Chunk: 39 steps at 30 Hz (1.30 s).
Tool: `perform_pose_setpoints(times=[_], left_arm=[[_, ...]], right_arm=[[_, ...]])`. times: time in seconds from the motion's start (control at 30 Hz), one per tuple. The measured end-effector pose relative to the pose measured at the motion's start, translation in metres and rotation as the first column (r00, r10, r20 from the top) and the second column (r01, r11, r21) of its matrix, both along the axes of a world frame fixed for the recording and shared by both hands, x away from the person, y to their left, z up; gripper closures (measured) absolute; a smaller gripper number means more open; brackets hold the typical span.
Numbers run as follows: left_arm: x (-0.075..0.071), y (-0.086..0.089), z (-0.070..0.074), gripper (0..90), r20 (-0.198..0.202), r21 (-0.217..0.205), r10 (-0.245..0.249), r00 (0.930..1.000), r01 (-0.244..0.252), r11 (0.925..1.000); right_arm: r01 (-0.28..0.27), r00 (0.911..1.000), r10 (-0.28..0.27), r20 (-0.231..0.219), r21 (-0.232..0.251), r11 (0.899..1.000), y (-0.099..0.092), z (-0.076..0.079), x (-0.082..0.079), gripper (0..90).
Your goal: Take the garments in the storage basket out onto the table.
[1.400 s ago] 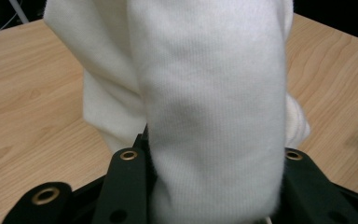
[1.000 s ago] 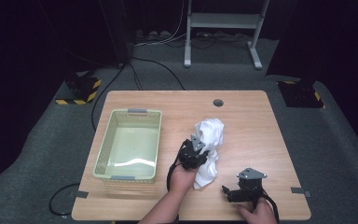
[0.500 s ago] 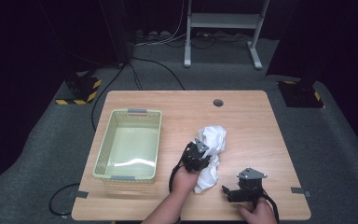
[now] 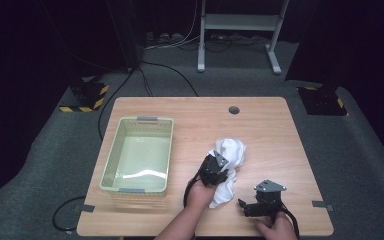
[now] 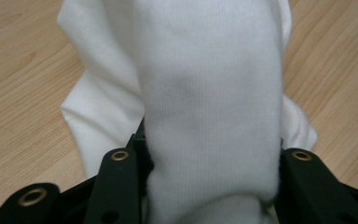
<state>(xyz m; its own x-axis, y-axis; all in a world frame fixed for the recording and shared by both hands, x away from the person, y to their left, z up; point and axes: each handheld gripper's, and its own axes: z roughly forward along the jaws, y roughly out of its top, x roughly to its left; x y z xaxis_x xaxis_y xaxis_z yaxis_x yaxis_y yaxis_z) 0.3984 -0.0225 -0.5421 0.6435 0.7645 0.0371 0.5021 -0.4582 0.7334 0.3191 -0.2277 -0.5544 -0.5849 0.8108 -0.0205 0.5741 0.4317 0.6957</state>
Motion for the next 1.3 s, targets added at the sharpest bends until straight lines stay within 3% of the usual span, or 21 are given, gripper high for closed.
perform_pose_setpoints(times=[0.13,0.27,0.5,0.9,1.3], left_arm=[[0.000,-0.001,0.000,54.8,0.001,0.000,-0.001,1.0000,0.001,1.0000],[0.001,-0.001,0.001,49.2,-0.023,-0.011,0.000,0.9997,-0.001,0.9999],[0.003,-0.002,0.003,27.3,-0.043,-0.034,-0.012,0.9990,0.011,0.9994],[0.002,0.000,0.014,4.8,-0.023,-0.070,-0.026,0.9994,0.024,0.9973],[-0.002,0.008,0.037,3.5,0.032,-0.142,-0.053,0.9981,0.057,0.9882]], right_arm=[[-0.001,1.0000,0.001,0.001,-0.001,1.000,0.000,0.000,0.000,0.0],[-0.001,1.0000,0.001,0.001,-0.001,1.000,0.000,0.000,0.000,0.0],[-0.001,1.0000,0.001,0.001,-0.001,1.000,0.000,0.000,0.000,0.0],[0.000,1.0000,0.000,0.000,0.000,1.000,0.000,0.000,0.000,0.0],[0.000,1.0000,0.000,-0.001,0.000,1.000,0.000,0.000,0.000,0.0]])
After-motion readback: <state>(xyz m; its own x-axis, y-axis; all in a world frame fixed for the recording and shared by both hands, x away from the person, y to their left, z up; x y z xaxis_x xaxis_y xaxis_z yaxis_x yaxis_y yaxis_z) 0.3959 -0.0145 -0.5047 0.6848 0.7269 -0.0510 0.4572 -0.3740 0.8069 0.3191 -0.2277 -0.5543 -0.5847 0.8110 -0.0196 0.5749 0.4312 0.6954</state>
